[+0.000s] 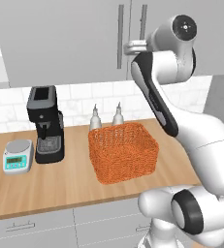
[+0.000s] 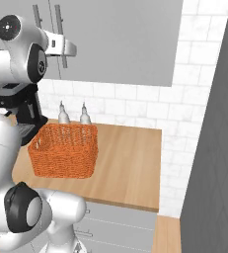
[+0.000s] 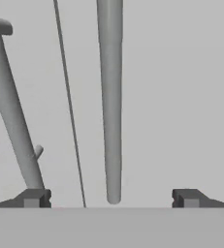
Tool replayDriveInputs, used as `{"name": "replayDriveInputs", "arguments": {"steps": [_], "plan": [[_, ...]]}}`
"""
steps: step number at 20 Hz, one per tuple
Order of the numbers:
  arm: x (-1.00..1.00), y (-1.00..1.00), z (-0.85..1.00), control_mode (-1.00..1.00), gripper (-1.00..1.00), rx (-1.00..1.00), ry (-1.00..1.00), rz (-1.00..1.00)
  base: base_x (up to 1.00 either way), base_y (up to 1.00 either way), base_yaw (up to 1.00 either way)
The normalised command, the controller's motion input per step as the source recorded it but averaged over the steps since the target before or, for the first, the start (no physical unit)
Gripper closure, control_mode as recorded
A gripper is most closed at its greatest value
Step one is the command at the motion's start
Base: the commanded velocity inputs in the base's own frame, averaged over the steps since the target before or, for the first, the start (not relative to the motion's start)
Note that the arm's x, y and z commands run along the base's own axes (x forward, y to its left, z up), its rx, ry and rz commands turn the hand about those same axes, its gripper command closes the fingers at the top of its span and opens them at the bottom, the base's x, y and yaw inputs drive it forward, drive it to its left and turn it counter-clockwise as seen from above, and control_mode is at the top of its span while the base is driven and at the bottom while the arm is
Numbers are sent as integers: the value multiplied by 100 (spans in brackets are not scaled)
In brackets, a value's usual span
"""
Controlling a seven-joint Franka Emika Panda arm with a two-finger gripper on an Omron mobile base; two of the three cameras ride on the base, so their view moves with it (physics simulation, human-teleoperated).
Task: Open the cabinet, pick up the bread from the cabinet and place it in the basket. Then move the basket to the dining counter.
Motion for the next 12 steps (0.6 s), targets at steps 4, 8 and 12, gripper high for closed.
{"name": "replayDriveInputs", "arguments": {"steps": [4,8,12], "plan": [[66,-5,0,-100,-100,0,0,0,0,0,0],[64,-11,0,-100,-100,0,0,0,0,0,0],[43,-1,0,-100,-100,0,0,0,0,0,0]]}}
